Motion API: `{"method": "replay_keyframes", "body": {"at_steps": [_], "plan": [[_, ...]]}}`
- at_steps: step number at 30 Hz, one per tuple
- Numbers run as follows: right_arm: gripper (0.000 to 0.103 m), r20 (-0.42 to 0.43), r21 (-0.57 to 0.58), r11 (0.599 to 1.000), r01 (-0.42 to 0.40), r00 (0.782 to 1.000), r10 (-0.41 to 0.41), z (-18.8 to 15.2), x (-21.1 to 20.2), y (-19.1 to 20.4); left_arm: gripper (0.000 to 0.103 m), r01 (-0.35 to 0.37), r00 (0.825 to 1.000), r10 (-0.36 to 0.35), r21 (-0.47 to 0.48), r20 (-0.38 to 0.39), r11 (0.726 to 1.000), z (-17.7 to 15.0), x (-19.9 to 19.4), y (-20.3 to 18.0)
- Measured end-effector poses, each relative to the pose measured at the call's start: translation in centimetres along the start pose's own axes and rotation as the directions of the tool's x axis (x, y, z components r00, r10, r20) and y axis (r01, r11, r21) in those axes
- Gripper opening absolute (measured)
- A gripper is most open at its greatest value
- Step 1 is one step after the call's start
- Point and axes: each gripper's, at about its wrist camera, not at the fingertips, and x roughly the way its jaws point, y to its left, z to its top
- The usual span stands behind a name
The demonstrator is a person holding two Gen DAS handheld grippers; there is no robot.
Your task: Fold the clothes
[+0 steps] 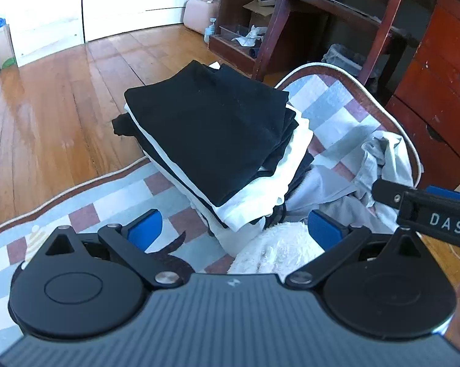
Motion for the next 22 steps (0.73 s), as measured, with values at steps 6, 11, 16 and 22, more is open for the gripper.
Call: {"method": "replay_keyframes", "body": {"at_steps": [6,11,16,22], "plan": [[0.09,0.002,0.001,1.0,0.023,1.0,-0.023,-0.3,0.1,-0.1,0.103,0.029,0.999,-0.028,-0.04,0.026,0.999,0.1,-0.3,-0.1],[0.09,-0.001,0.019,0.999,0.027,1.0,-0.027,-0.7,0.1,-1.1,0.103,0.012,1.0,-0.012,-0.017,0.012,1.0,0.1,0.1,-1.1],[0.09,-0.001,0.022,0.999,0.028,1.0,-0.028,-1.0,0.3,-2.2,0.103,0.02,1.0,-0.02,0.011,0.001,1.0,-0.1,0.6,-2.3],[0.09,-0.016,0.034,0.999,-0.004,1.0,0.005,-1.2,0.7,-4.0,0.103,0.022,1.0,-0.022,0.028,-0.007,0.999,-0.2,0.9,-3.4]]}}
